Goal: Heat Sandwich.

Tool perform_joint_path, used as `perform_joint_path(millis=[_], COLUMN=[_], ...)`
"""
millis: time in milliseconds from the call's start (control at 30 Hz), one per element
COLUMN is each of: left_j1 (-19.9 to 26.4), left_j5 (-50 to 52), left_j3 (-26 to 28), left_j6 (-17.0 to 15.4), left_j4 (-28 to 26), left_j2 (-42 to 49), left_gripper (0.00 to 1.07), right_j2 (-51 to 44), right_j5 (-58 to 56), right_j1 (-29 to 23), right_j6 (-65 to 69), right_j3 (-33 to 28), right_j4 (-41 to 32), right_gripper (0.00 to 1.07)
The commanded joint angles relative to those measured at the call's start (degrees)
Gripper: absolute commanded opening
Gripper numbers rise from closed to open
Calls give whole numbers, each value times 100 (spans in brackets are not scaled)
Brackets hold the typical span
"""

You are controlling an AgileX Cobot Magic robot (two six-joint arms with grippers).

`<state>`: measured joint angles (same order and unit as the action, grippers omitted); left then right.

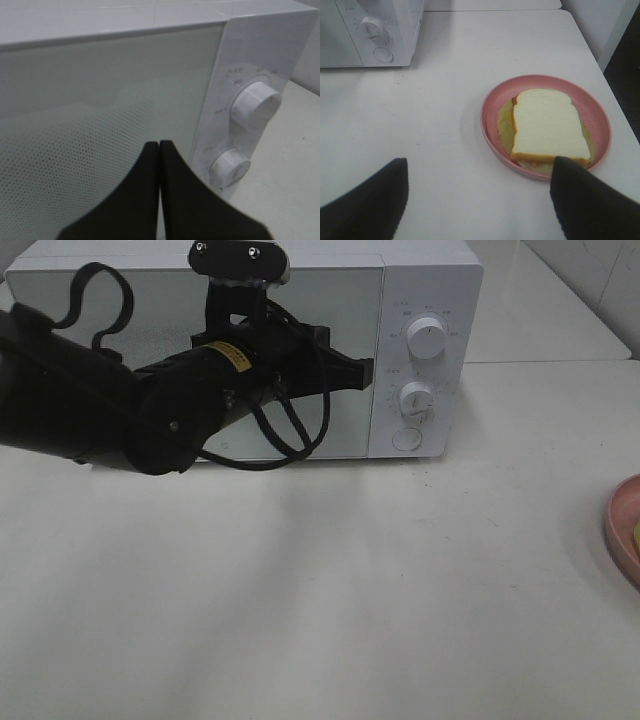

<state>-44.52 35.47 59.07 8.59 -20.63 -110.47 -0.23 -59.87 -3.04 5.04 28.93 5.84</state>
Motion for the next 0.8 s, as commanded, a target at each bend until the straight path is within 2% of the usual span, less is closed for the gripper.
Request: perform_joint_path(millis=[33,67,133,167,300,333,367,400,433,467,500,567,633,800], left_j1=[-120,-172,-178,-206,-206,-206,-206,-206,-206,-206,-206,-206,-206,-195], left_j5=[69,69,57,-201,-997,-1707,-2011,-2011,-2372,-3002,-3306,-3587,-4120,-4578], left_j3=[-361,-590,-705,-888,-1014,-1031,-1031,-1031,-1031,-1031,-1031,-1031,-1031,-1031], left_j6=[0,0,0,-23,-17,6,6,6,6,-17,-11,-17,-17,6], left_j4=[-40,-46,-40,-69,-149,-138,-97,-97,-57,-57,-46,-40,-6,183], left_j2=[367,567,659,842,1112,1289,1352,1352,1438,1558,1627,1690,1885,2177], left_gripper=[0,0,0,1,5,21,31,31,48,83,101,105,101,101], right_j2=[-149,-149,-149,-149,-149,-149,-149,-149,-149,-149,-149,-149,-149,-149], right_j5=[34,34,34,34,34,34,34,34,34,34,34,34,34,34], right_j1=[34,34,34,34,34,34,34,34,34,34,34,34,34,34], right_j6=[-34,-34,-34,-34,-34,-34,-34,-34,-34,-34,-34,-46,-46,-46], right_j3=[0,0,0,0,0,0,0,0,0,0,0,0,0,0], right_j4=[-6,-6,-6,-6,-6,-6,-6,-6,-6,-6,-6,-11,-11,-11], right_gripper=[75,75,75,75,75,75,75,75,75,75,75,75,75,75])
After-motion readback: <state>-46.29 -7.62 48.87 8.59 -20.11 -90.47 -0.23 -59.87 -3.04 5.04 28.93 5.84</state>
